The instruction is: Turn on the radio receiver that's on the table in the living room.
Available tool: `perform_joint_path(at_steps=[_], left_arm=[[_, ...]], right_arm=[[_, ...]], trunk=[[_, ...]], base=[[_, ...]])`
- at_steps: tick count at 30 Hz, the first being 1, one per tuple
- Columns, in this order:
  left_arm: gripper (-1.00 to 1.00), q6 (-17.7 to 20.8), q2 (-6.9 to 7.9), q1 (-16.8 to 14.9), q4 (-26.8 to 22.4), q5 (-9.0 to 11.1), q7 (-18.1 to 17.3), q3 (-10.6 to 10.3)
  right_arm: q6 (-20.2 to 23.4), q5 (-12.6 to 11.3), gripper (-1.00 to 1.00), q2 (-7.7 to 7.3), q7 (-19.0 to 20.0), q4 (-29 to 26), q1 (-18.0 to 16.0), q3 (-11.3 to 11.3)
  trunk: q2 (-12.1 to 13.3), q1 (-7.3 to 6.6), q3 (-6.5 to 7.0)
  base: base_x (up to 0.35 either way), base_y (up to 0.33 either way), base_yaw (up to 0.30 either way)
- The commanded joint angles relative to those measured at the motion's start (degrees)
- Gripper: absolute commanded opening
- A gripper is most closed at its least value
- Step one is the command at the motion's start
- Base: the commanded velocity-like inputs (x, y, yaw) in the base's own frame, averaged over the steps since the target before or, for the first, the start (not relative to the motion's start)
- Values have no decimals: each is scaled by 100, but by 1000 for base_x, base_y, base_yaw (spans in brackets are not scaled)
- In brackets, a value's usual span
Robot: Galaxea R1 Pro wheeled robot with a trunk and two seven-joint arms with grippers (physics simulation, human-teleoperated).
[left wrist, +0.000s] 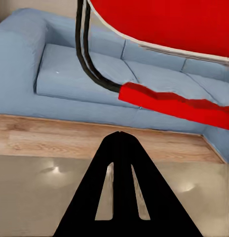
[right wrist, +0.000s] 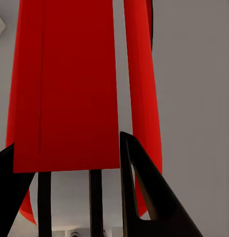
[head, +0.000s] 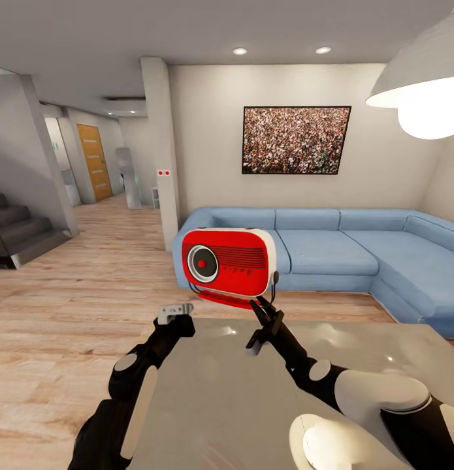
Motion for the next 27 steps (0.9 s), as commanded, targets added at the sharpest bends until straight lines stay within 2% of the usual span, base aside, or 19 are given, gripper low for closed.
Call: perform_joint_path(at_steps=[1,3,6,8,11,15,22,27], left_arm=[[-100,0,0,-27,7,101,-1,-22],[-100,0,0,-63,12,320,-2,-83],[-100,6,0,-104,12,487,-2,-128],[-100,6,0,-118,15,528,-2,-144],[-100,8,0,-134,18,562,-13,-165],[-100,8,0,-218,19,570,-366,-365],[-100,11,0,-434,79,553,-443,-403],[-100,9,0,-709,411,546,-446,-406]], right_arm=[[-2,7,-100,1,-1,1,9,-28],[11,4,-100,2,-1,14,21,-33],[20,3,-100,2,-1,119,27,-34],[22,2,-100,2,-1,188,29,-35],[24,-2,-100,2,-1,251,30,-37],[31,-231,-100,2,-1,269,30,-37],[32,-291,-100,2,-1,272,30,-36],[33,-296,-100,2,-1,272,30,-35]], trunk=[[0,0,1],[0,0,1],[0,0,1],[0,0,1],[0,0,1],[0,0,1],[0,0,1],[0,0,1]], base=[[0,0,0],[0,0,0],[0,0,0],[0,0,0],[0,0,0],[0,0,0],[0,0,0],[0,0,0]])
